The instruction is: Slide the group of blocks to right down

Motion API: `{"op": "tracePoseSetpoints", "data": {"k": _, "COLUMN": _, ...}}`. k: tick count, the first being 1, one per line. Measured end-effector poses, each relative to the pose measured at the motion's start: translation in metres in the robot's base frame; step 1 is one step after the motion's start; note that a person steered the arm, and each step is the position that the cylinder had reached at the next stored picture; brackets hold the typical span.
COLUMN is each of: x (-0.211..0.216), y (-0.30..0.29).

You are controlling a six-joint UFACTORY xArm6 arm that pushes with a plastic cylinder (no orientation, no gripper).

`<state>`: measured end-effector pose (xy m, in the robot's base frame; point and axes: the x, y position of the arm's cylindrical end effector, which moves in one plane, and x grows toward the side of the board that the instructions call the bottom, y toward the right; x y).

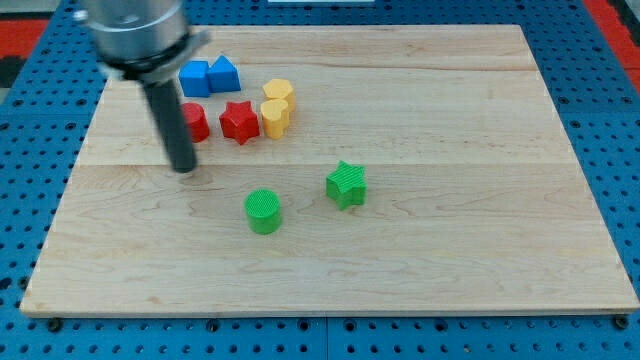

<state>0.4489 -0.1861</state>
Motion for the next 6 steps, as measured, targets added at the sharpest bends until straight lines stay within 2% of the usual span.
{"op": "tracePoseSetpoints", "data": {"k": 1, "x": -0.060, "y": 0.004}}
{"op": "tracePoseSetpoints", "data": {"k": 2, "x": -0.069, "y": 0.102}}
{"op": "tracePoseSetpoints", "data": {"k": 3, "x": -0.071, "y": 0.075}}
{"op": "tracePoseSetpoints", "data": {"k": 4, "x": -0.068, "y": 0.003}}
{"op": "tracePoseSetpoints", "data": {"k": 5, "x": -0.124, "y": 0.037}}
{"op": "tracePoseSetpoints", "data": {"k": 6, "x": -0.102, "y": 0.115}}
